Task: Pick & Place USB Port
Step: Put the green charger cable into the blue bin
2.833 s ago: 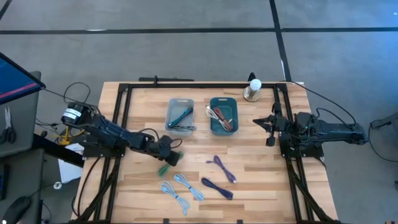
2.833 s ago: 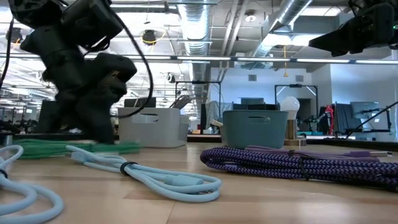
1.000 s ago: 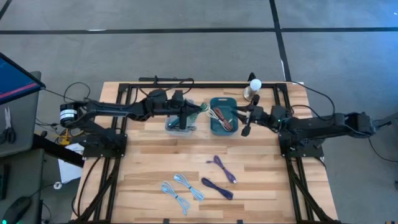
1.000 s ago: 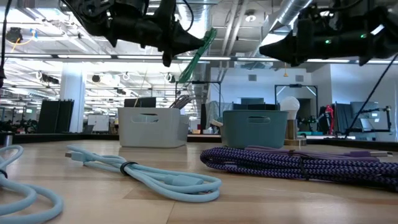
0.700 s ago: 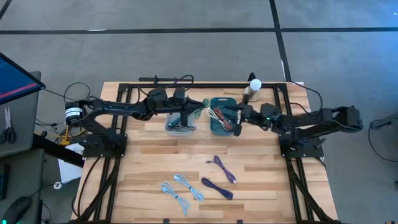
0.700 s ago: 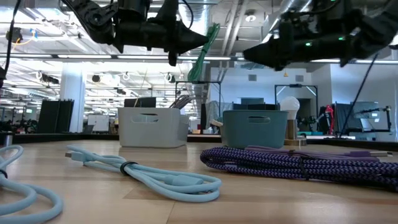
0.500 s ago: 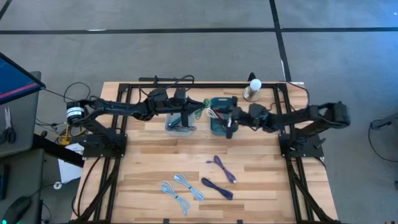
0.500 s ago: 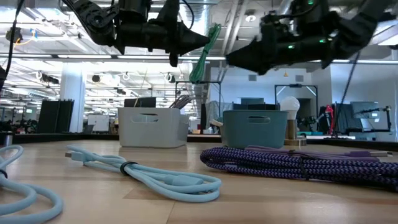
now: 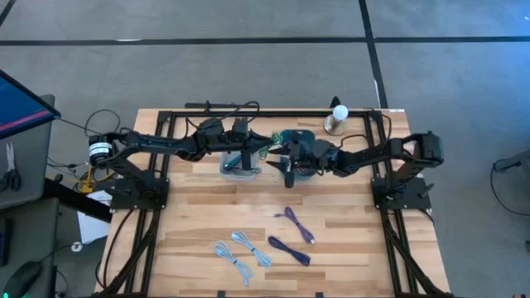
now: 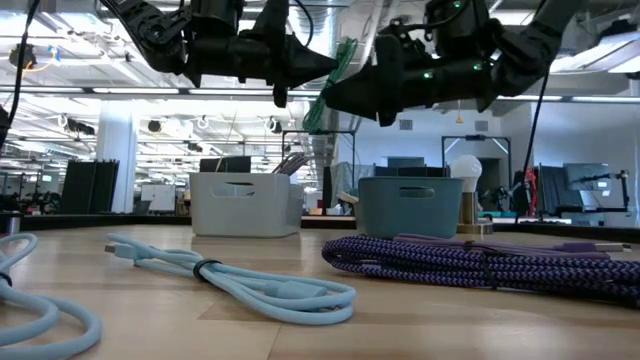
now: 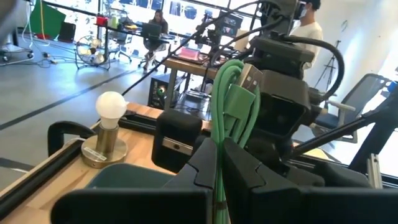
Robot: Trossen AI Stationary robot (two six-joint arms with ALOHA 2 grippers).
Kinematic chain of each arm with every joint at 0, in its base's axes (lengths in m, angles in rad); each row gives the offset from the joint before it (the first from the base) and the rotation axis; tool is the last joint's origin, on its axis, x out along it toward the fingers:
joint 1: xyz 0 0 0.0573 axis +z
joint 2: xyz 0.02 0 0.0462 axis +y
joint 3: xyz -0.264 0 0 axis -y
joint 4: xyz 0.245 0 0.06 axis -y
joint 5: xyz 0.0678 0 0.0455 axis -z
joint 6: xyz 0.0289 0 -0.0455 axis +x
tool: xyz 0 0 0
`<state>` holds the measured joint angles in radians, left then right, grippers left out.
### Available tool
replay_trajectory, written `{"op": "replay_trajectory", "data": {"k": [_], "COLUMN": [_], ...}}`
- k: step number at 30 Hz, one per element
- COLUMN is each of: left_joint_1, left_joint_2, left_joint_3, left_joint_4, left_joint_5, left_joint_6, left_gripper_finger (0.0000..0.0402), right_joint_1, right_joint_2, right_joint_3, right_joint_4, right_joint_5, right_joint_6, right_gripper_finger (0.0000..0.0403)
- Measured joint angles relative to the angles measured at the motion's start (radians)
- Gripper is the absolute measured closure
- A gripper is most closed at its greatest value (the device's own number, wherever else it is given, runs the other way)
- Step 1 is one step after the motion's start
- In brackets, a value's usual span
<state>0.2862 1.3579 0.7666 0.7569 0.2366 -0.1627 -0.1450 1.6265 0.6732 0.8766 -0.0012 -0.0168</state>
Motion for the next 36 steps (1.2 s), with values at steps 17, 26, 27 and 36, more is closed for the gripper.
{"op": "replay_trajectory", "data": {"k": [17, 26, 27, 36], "left_joint_1": [-0.037, -0.045, -0.045, -0.045], "left_joint_2": [0.001, 0.001, 0.001, 0.001], "left_joint_3": [0.000, 0.000, 0.000, 0.000], "left_joint_4": [0.001, 0.003, 0.003, 0.005], "left_joint_5": [-0.001, 0.000, 0.000, -0.005], "left_joint_6": [-0.029, -0.029, -0.029, -0.029], "left_gripper_finger": [0.0394, 0.0394, 0.0394, 0.0380], "right_joint_1": [-0.001, -0.001, -0.001, -0.002], "right_joint_2": [0.009, 0.009, 0.009, 0.009], "right_joint_3": [0.017, 0.017, 0.017, 0.017], "right_joint_4": [0.000, 0.001, 0.001, -0.005], "right_joint_5": [0.005, 0.006, 0.006, 0.005], "right_joint_6": [-0.009, -0.013, -0.018, -0.045], "right_gripper_finger": [0.0283, 0.0377, 0.0388, 0.0399]}}
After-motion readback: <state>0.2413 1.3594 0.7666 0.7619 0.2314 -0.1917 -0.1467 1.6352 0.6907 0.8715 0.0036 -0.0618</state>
